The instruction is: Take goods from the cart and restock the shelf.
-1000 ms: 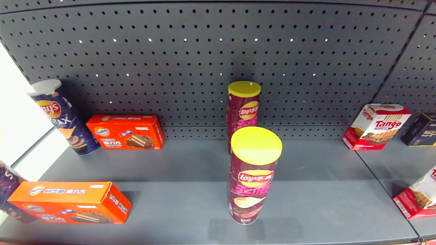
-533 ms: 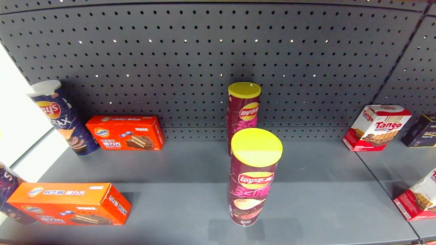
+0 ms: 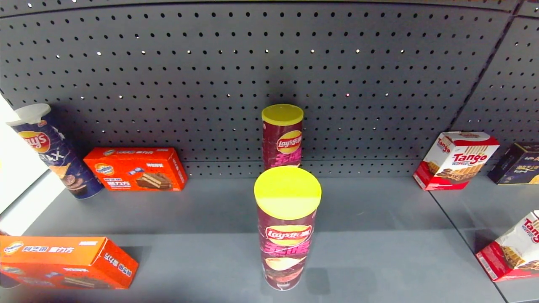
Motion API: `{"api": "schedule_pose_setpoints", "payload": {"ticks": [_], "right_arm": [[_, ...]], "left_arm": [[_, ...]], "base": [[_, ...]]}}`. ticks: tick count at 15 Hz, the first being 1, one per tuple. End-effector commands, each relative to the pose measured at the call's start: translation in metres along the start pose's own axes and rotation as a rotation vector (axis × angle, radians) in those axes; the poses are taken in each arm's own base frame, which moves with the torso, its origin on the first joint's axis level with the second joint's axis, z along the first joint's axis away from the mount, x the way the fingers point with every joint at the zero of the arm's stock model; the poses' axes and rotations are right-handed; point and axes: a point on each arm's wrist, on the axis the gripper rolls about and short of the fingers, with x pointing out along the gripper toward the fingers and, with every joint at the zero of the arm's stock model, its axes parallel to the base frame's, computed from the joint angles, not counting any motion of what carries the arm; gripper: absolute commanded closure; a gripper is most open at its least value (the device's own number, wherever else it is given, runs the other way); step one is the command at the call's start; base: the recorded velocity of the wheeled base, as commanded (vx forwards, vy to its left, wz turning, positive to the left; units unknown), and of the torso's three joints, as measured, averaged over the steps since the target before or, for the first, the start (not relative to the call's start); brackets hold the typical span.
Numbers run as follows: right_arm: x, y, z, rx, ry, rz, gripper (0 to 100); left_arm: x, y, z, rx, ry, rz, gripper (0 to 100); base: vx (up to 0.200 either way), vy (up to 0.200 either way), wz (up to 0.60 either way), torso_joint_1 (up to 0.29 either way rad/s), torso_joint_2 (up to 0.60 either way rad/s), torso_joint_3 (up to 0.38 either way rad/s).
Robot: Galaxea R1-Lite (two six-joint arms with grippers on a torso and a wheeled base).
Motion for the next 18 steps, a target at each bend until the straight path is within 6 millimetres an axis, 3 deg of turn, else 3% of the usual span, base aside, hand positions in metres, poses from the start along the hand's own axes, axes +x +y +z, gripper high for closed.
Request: {"api": "schedule_pose_setpoints", "payload": {"ticks": [1,4,13,15,18], "right_arm": [[0.0002,0.0000,0.0000,-0.001,0.002,0.000,0],[0.0002,0.0000,0.0000,0.001,0.002,0.002,0],[0.0002,0.0000,0.0000,-0.001,0.002,0.000,0],[0.0002,0.0000,0.0000,-0.001,0.002,0.000,0],[0.0002,0.0000,0.0000,0.001,0.002,0.002,0]], "left_arm": [[0.0001,0.0000,0.0001,-0.001,0.000,0.001,0],[0.0001,0.0000,0.0001,-0.007,0.000,0.001,0],[0.0001,0.0002,0.0001,-0.006,0.000,0.009,0],[0.0000,0.0004,0.0001,-0.004,0.000,0.020,0],[0.0000,0.0003,0.0001,-0.007,0.000,0.018,0]], "base": [[0.000,0.000,0.00,0.000,0.00,0.000],[0.000,0.200,0.00,0.001,0.00,-0.001],[0.000,0.000,0.00,0.000,0.00,0.000],[0.000,-0.200,0.00,0.005,0.00,0.000],[0.000,0.000,0.00,0.000,0.00,0.000]]}}
